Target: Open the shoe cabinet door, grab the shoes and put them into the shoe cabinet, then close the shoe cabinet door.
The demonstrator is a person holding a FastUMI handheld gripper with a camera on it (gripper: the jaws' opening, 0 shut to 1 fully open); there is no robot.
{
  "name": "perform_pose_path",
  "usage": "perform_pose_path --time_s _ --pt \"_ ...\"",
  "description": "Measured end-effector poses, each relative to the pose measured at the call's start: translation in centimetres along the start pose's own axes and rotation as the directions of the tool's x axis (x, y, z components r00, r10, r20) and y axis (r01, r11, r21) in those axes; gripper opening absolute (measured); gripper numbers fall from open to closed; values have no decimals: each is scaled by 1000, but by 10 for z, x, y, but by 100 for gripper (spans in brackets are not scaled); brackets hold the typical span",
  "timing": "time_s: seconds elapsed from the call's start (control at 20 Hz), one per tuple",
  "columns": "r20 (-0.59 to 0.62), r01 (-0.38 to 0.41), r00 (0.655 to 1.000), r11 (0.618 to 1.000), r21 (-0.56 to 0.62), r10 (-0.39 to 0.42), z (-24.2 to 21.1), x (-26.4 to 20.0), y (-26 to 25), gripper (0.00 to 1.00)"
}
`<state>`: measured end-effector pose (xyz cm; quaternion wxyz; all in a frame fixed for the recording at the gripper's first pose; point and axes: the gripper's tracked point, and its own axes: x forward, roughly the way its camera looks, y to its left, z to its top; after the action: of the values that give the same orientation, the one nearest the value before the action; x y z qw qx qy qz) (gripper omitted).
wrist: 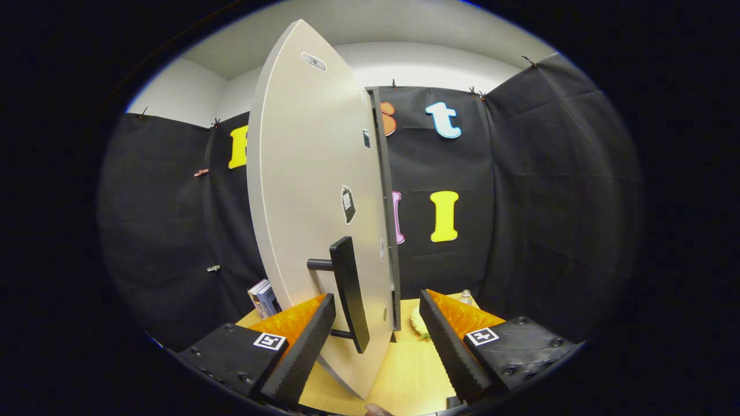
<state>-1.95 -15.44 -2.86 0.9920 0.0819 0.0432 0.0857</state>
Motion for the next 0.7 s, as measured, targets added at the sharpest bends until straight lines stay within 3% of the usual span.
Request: perform_pose_path --time_s 0.35,0.7 --pt "-41 -2 999 999 45 4 -18 36 55 97" --pt "-29 -5 1000 1000 19 5 -23 75 109 97"
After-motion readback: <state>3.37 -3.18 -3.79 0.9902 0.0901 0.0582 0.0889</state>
